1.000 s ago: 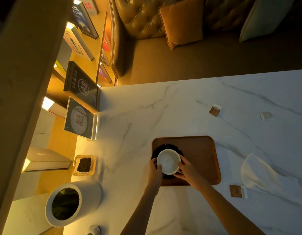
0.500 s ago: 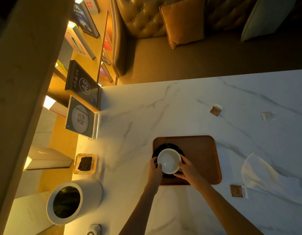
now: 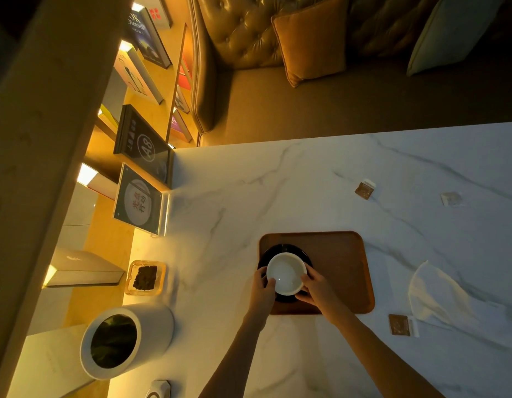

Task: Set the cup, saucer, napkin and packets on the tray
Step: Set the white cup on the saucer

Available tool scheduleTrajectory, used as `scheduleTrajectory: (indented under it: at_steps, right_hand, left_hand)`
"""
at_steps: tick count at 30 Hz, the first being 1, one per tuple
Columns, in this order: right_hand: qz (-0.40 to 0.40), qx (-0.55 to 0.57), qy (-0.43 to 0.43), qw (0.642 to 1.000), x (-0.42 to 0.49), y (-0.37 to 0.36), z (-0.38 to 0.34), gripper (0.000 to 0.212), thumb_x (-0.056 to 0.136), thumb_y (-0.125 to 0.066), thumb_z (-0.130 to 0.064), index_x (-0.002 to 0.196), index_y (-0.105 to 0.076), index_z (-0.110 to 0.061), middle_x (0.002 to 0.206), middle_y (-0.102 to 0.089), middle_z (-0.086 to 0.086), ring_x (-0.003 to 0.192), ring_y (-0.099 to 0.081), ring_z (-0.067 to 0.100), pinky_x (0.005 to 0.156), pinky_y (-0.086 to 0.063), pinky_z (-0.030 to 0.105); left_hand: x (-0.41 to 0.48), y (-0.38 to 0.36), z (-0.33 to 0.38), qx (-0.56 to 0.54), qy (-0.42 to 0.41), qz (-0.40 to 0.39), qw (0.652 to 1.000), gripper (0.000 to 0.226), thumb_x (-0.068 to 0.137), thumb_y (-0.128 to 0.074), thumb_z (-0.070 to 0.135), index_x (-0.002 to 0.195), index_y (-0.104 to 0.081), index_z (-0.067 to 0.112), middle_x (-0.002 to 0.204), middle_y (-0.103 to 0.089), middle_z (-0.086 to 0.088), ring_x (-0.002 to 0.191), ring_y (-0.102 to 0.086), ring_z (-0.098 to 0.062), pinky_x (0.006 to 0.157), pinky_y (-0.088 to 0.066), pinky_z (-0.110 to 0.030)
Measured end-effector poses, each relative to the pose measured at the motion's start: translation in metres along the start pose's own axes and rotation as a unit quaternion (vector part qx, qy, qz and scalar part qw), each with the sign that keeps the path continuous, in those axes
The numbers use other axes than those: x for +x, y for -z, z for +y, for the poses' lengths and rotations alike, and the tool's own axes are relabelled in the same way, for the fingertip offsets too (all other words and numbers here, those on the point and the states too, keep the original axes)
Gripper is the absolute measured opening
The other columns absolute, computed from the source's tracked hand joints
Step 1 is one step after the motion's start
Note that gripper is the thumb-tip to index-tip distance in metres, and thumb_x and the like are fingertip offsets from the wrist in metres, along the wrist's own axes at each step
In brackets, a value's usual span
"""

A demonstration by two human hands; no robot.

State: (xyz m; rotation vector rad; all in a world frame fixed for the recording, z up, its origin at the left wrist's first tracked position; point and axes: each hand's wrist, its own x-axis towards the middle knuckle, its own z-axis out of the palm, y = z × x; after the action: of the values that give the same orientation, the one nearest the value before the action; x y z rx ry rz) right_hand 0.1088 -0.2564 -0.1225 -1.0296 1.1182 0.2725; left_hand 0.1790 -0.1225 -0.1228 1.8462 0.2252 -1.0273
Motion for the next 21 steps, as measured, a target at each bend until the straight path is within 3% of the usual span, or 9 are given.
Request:
scheduleTrajectory:
  at_steps: [6, 10, 13, 17, 21]
  right_hand:
    - [0.008, -0.007, 0.007, 1.0, -0.014, 0.011, -0.004, 0.047, 0.095, -0.057, -0.017, 0.14, -0.044, -0.013, 0.128, -0.057, 0.016, 0.116, -0.059, 0.031, 0.098, -0.05, 0.051]
    - [0.025, -0.062, 0.034, 0.997, -0.028, 0.029, -0.001, 0.041, 0.097, -0.053, -0.02, 0.137, -0.047, -0.014, 0.113, -0.063, 0.009, 0.106, -0.062, 0.024, 0.091, -0.054, 0.043]
    - [0.045, -0.145, 0.086, 0.985, -0.044, 0.044, 0.006, 0.039, 0.097, -0.051, -0.021, 0.135, -0.049, -0.013, 0.101, -0.064, 0.006, 0.094, -0.063, 0.019, 0.081, -0.053, 0.035]
    - [0.068, -0.248, 0.156, 0.954, -0.078, 0.062, 0.021, 0.037, 0.096, -0.052, -0.022, 0.133, -0.052, -0.017, 0.119, -0.063, 0.01, 0.101, -0.061, 0.02, 0.091, -0.052, 0.038]
    - [0.074, -0.303, 0.192, 0.93, -0.115, 0.075, 0.037, 0.037, 0.096, -0.054, -0.021, 0.133, -0.053, -0.014, 0.123, -0.064, 0.014, 0.098, -0.058, 0.014, 0.083, -0.045, 0.027]
  left_hand:
    - [-0.01, 0.008, 0.006, 0.0, 0.019, -0.004, 1.0, 0.045, 0.097, -0.051, 0.021, 0.139, -0.037, 0.014, 0.132, -0.05, -0.008, 0.117, -0.054, -0.026, 0.096, -0.055, -0.04]
    - [-0.024, 0.021, 0.005, 0.045, 0.005, -0.019, 0.999, 0.051, 0.097, -0.052, 0.021, 0.143, -0.032, 0.013, 0.135, -0.051, -0.016, 0.12, -0.055, -0.03, 0.1, -0.052, -0.042]
    - [-0.04, 0.034, 0.003, 0.102, -0.032, -0.025, 0.994, 0.051, 0.097, -0.052, 0.024, 0.144, -0.032, 0.013, 0.141, -0.049, -0.014, 0.12, -0.054, -0.025, 0.097, -0.05, -0.033]
    - [-0.065, 0.05, -0.005, 0.2, -0.058, -0.017, 0.978, 0.053, 0.097, -0.051, 0.029, 0.145, -0.033, 0.014, 0.147, -0.043, -0.012, 0.133, -0.045, -0.028, 0.109, -0.042, -0.041]
    - [-0.09, 0.061, -0.017, 0.283, -0.079, -0.011, 0.956, 0.052, 0.098, -0.051, 0.03, 0.145, -0.034, 0.015, 0.149, -0.04, -0.014, 0.135, -0.043, -0.03, 0.112, -0.039, -0.042]
